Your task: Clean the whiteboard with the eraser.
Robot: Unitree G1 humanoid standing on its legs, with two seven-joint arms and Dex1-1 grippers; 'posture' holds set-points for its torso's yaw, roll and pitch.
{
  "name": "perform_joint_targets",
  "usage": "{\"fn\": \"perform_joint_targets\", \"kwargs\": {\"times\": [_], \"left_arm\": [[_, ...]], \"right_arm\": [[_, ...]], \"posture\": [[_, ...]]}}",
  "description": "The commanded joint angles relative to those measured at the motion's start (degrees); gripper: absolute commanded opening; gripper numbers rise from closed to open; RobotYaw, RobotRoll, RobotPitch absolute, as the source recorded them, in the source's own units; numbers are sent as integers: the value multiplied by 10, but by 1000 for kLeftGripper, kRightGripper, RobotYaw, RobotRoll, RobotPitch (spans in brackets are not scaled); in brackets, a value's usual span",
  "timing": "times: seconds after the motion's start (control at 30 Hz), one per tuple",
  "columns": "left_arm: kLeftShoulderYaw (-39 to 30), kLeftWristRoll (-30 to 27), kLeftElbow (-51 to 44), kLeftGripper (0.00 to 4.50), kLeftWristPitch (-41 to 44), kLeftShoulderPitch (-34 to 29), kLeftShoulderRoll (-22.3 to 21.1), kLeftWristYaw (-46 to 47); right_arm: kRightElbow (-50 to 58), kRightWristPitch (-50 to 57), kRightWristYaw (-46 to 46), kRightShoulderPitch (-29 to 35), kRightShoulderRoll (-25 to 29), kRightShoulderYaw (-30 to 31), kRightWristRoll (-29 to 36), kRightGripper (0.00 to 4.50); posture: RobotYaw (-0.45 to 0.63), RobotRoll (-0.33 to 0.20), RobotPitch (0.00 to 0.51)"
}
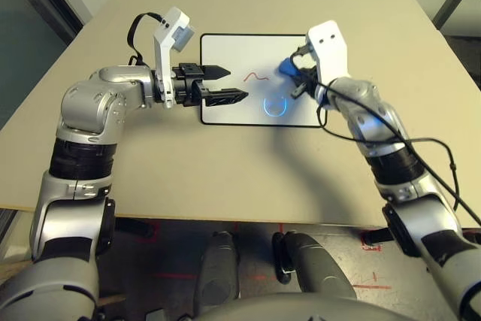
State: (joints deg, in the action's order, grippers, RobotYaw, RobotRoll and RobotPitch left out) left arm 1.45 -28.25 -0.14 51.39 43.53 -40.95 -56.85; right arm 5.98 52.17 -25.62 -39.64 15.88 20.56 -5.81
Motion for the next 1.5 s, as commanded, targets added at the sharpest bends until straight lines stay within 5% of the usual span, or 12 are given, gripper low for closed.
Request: {"fn": "perform_joint_targets", "kwargs": {"times": [0.03,0.5,1.0,1.5], "left_arm": [[-1,-2,-9,4500,3,-6,-7,-1],[1,17,43,4500,-21,-8,-35,-15],[-9,9,23,4500,-13,-27,-35,-7],[-3,5,13,4500,-2,-23,-32,-9]], "right_arm": [[7,24,-13,20,2,28,1,640],[-118,-49,-19,-136,-12,-6,1,640],[-56,-38,-41,-8,5,61,-20,636],[-54,15,-51,-123,21,27,-21,635]], "posture": [[20,0,132],[26,0,123],[34,0,134],[17,0,141]]}}
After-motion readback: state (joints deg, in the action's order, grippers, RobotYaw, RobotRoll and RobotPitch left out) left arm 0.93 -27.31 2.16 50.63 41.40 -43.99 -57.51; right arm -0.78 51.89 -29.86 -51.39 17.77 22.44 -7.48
